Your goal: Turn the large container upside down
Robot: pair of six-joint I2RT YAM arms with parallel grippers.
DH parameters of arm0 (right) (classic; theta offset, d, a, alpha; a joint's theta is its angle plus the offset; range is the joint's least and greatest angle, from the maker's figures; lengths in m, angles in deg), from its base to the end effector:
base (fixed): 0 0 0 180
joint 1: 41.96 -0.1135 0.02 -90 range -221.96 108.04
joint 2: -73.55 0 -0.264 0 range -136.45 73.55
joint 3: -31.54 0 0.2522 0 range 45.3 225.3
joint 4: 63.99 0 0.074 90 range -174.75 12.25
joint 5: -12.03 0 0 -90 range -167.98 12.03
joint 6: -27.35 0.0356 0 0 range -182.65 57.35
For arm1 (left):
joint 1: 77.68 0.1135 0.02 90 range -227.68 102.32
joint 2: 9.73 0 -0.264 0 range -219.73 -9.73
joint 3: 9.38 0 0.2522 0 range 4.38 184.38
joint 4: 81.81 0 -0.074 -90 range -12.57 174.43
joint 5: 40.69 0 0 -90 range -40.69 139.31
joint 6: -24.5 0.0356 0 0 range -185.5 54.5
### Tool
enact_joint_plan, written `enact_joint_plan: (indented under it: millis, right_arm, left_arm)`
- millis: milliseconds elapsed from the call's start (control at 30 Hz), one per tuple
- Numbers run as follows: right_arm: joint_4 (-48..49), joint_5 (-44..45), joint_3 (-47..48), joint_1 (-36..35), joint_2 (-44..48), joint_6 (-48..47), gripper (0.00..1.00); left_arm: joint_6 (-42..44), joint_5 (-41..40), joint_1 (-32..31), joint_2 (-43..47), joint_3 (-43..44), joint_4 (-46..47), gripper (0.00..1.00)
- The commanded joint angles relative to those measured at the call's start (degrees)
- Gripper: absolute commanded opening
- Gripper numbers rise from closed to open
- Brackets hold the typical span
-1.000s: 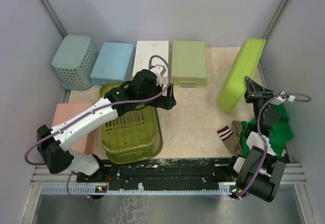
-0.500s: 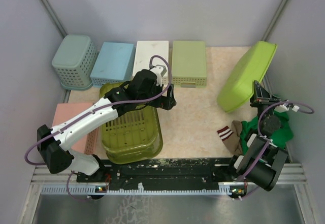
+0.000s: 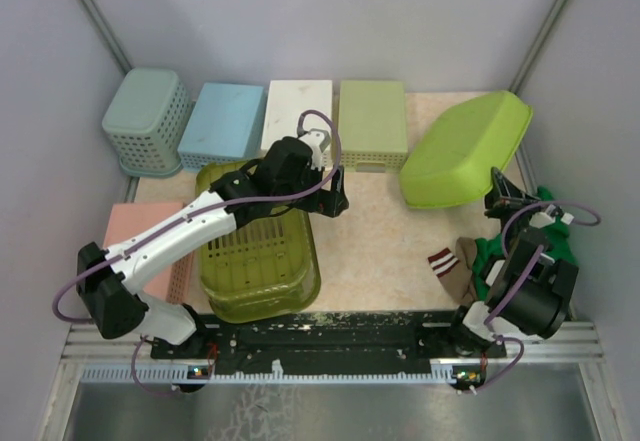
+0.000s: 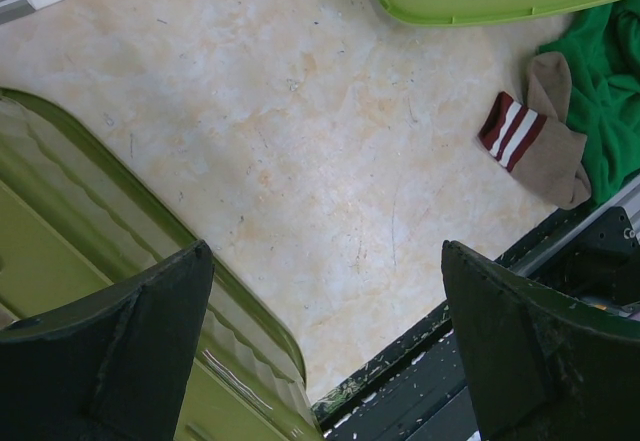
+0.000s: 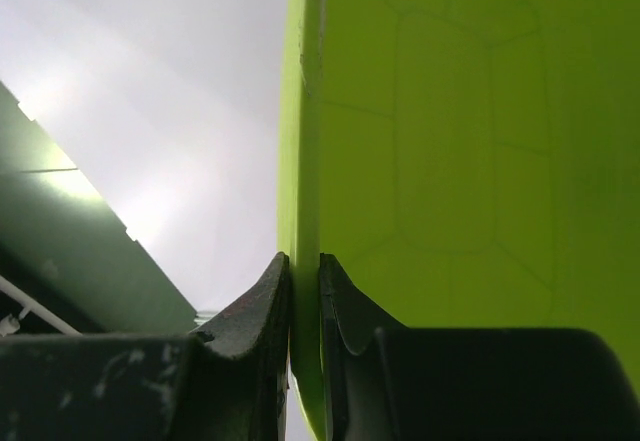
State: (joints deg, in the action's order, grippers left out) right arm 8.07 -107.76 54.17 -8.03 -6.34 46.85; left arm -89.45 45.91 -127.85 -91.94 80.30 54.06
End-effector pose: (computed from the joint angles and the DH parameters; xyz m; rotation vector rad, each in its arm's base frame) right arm 0.1853 -0.1034 0.1881 1.1948 0.9115 1.4287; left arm 0.2080 -0.2460 0.3425 0.4856 2.2355 -0.6382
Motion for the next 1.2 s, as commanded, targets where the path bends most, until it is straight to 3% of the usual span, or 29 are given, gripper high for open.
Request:
enact_joint_plan:
  millis: [0, 267, 367, 500, 600, 667, 733, 800, 867, 1000, 1167]
  right_arm:
    - [12.90, -3.64, 0.34, 0.34, -2.49, -1.30, 0.00]
    - [12.52, -3.90, 0.18, 0.70, -3.44, -2.18, 0.00]
    - [7.50, -5.81, -0.71, 1.95, -2.88, -3.48, 0.01]
    - [-2.20, -8.33, -2.11, 4.34, 0.37, -8.40, 0.17]
    - [-16.63, -10.23, -0.71, 7.35, 6.70, -16.39, 0.25]
    - [-38.31, -10.75, 3.73, 9.02, 12.59, -25.52, 0.33]
    - [-60.80, -7.78, 10.14, 9.47, 18.43, -37.14, 0.49]
    - [-76.82, -2.42, 16.27, 9.48, 21.68, -46.41, 0.63]
    - [-85.12, 1.05, 20.96, 9.47, 21.60, -51.81, 0.71]
    - [-97.22, 6.35, 29.03, 9.44, 17.08, -59.26, 0.74]
    - [-101.75, 9.43, 32.67, 9.44, 13.58, -63.50, 0.75]
  left_arm:
    - [0.36, 0.39, -0.36, -0.19, 1.30, 1.21, 1.00]
    - [0.13, 0.32, -0.36, -0.13, 0.98, 1.23, 1.00]
    - [0.13, 0.32, -0.43, -0.27, 1.42, 0.93, 1.00]
    - [0.04, 0.35, -0.39, -0.12, 1.12, 1.01, 1.00]
    - [-0.10, 0.65, -0.43, -0.23, 1.07, 1.04, 1.00]
    - [-0.15, 0.96, -0.43, -0.36, 1.16, 1.14, 1.00]
    - [-0.18, 1.23, -0.41, -0.53, 1.35, 1.27, 1.00]
    - [-0.14, 1.43, -0.36, -0.80, 1.59, 1.26, 1.00]
    - [-0.20, 1.68, -0.41, -1.05, 1.60, 1.51, 1.00]
    - [-0.05, 2.40, -0.49, -1.70, 1.94, 1.72, 1.00]
    - [0.02, 2.26, -0.51, -1.81, 2.04, 1.74, 1.00]
